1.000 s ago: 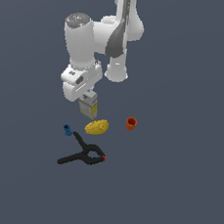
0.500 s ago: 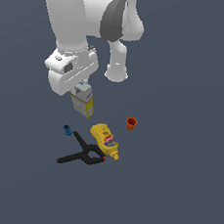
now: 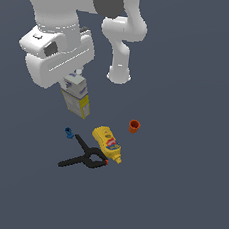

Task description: Pick up a designated object from a clutter of objects.

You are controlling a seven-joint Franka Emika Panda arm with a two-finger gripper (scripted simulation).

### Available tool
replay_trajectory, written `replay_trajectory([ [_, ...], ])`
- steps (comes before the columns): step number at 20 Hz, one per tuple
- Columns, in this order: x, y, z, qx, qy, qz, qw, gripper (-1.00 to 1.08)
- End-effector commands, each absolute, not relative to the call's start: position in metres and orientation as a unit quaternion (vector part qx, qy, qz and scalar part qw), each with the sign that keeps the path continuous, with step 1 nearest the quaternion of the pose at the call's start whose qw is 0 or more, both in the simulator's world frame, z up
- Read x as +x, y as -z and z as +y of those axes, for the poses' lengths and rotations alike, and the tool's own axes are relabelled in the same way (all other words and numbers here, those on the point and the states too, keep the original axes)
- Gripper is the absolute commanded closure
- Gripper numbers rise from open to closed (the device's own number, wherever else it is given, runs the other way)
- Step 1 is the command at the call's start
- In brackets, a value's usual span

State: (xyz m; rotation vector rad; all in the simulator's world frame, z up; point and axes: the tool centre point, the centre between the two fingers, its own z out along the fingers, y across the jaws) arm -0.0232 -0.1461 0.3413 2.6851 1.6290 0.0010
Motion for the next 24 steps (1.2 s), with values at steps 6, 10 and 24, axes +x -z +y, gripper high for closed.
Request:
replay_trajectory([
  [6, 0.005, -0.387, -0.153, 0.855, 0.000, 0.519, 0.000, 1.08],
  [10, 0.019, -0.408, -0.157, 0.855, 0.000, 0.519, 0.000, 1.08],
  [24, 0.054, -0.460, -0.166, 0.855, 0.000, 0.519, 0.000, 1.08],
])
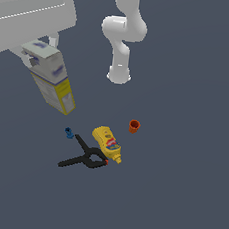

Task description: Pick up a designated object from a clutter of objects.

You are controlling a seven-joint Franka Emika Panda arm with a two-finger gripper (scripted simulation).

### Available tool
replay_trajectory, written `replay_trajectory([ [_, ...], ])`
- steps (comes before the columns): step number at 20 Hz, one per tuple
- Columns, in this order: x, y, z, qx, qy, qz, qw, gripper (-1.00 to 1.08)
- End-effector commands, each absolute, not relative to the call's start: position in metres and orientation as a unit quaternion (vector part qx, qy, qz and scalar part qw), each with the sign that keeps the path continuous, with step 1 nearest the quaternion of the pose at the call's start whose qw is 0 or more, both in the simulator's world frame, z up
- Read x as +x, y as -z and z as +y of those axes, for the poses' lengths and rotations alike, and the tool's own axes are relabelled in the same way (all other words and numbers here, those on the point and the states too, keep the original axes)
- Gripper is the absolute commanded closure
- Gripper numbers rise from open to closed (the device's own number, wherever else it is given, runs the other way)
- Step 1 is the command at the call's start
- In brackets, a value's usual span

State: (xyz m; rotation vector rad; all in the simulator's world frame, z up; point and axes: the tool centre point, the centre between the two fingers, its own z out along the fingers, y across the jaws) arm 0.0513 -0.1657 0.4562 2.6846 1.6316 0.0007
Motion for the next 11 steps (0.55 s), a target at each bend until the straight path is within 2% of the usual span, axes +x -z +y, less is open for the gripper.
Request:
replay_trajectory([
  [1, 0.0553, -0.4619, -0.1669, 0.855, 0.000, 0.519, 0.000, 1.08],
  [11, 0.0609, -0.4695, -0.1686, 0.855, 0.000, 0.519, 0.000, 1.08],
])
